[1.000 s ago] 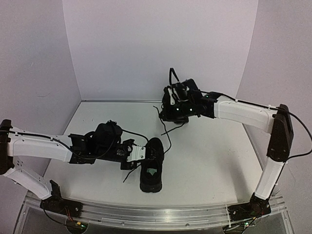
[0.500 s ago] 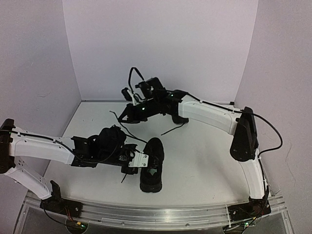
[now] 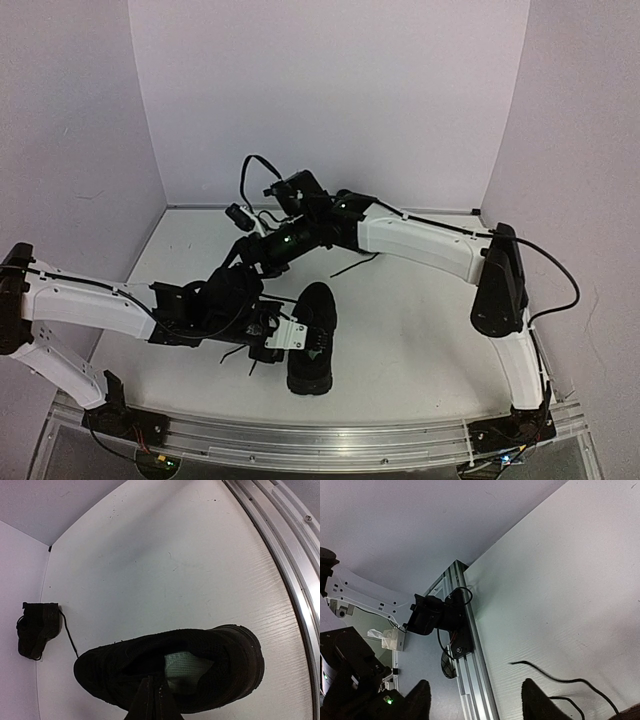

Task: Tie the shoes

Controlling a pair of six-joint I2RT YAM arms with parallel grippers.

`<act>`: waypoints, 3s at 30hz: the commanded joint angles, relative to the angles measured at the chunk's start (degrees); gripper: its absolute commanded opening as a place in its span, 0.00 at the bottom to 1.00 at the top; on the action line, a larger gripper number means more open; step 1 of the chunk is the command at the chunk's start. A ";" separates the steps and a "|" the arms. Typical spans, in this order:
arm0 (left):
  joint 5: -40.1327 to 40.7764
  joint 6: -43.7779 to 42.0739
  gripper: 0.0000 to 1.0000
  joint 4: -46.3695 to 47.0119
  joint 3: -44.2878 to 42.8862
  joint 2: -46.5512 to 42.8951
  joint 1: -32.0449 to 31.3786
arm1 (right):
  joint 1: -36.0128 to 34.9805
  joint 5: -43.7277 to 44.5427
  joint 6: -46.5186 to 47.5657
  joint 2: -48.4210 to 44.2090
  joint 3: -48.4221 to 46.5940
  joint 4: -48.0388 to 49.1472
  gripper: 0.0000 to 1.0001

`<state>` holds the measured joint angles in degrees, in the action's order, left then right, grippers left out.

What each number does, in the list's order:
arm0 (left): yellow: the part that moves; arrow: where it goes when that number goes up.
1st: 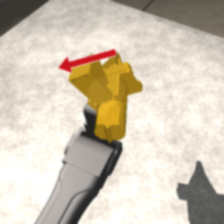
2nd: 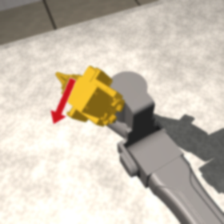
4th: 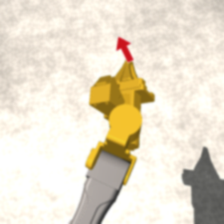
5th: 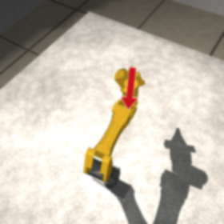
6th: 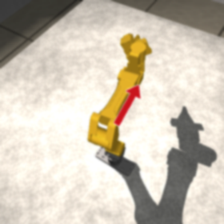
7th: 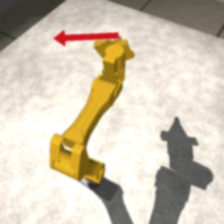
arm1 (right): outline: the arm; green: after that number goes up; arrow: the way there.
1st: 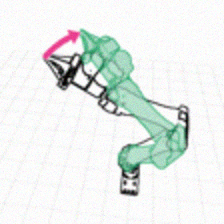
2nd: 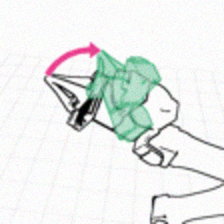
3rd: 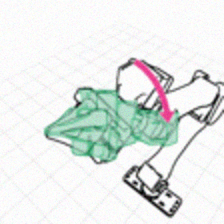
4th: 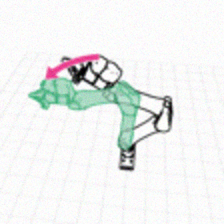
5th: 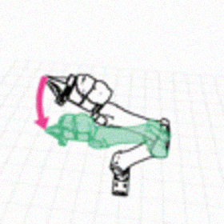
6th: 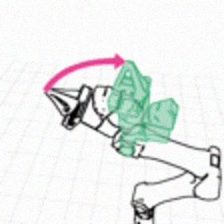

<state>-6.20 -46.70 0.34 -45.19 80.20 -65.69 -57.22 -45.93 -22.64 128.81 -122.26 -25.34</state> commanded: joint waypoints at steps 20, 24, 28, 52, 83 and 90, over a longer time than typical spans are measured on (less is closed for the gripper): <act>-15.12 14.97 0.02 5.48 -1.76 2.73 10.69 | 9.62 13.23 6.08 -39.64 48.28 12.49 0.51; -16.50 15.19 0.02 6.24 -2.62 4.11 11.25 | 9.63 10.45 4.87 -40.65 55.21 17.68 0.47; -17.43 15.14 0.02 7.15 -2.97 5.37 11.38 | 9.63 7.61 3.34 -38.26 57.77 21.16 0.44; -18.40 15.19 0.02 8.89 -3.76 6.67 13.92 | 8.82 0.99 4.67 -29.08 57.17 27.22 0.39; -14.79 18.54 0.37 -5.30 -6.11 0.09 20.09 | 8.39 2.18 5.50 -26.99 54.86 25.50 0.00; -2.08 21.30 0.56 -18.54 -5.87 -8.05 22.57 | 8.43 3.90 5.29 -27.74 54.98 25.34 0.00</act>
<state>-16.09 -28.07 -8.48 -48.71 75.91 -42.99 -48.58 -43.86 -17.87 102.30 -65.91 -0.17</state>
